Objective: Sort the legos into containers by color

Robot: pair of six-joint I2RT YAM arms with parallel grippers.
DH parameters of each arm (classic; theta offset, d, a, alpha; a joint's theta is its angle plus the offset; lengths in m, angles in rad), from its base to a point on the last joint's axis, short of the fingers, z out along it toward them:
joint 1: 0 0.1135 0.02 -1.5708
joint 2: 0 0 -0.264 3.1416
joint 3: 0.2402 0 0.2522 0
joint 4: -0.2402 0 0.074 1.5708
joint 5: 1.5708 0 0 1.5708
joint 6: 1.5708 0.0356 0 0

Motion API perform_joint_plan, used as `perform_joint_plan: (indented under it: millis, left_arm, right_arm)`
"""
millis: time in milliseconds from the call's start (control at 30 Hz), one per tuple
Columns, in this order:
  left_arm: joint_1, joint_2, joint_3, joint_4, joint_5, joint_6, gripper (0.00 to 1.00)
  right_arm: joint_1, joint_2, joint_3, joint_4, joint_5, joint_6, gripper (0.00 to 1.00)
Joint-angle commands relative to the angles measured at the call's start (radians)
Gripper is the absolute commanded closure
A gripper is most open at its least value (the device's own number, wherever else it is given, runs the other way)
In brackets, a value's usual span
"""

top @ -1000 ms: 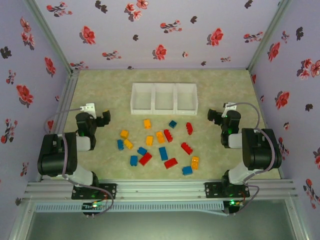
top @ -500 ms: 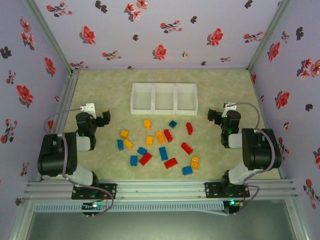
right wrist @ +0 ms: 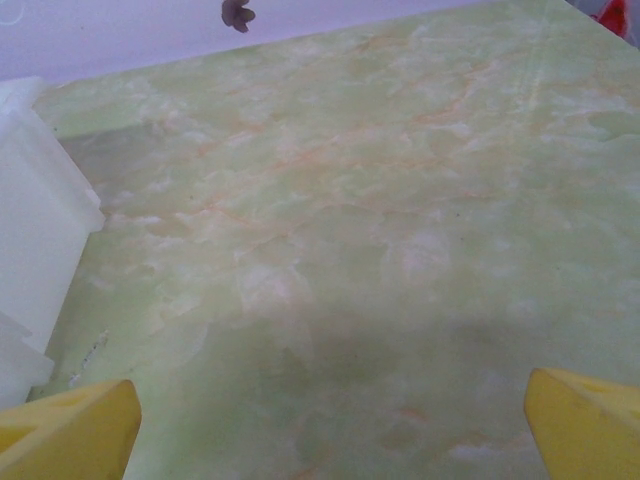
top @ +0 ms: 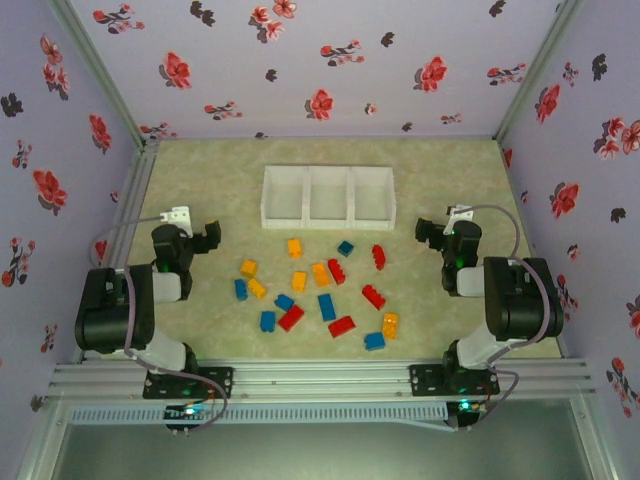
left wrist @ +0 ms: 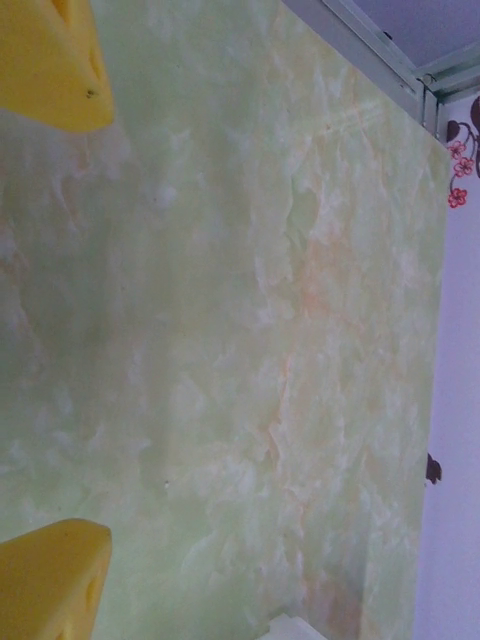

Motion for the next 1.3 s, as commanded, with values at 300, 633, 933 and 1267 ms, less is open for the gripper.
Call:
perform_joint_plan:
  millis: [300,633,933,1267]
  left_arm:
    - [-0.138,-0.369,0.464,-0.908,-0.335,-0.258,0.0]
    - [-0.556,-0.446,0.588,-1.287,-0.505,-0.512,0.0]
    - [-0.663,-0.298,0.626,-1.638,-0.506,-0.753,0.0]
    - [-0.662,-0.069,0.618,-1.583,-0.302,-0.474,0.04]
  right_arm:
    - [0.069,-0.36,0.32,-0.797,0.192,0.154,0.01]
    - [0.316,-0.551,0.415,-1.109,0.335,0.212,0.01]
    - [0.371,-0.554,0.457,-1.181,0.224,0.213,0.01]
    - [0.439,-0.508,0.5,-1.24,0.217,0.199,0.01]
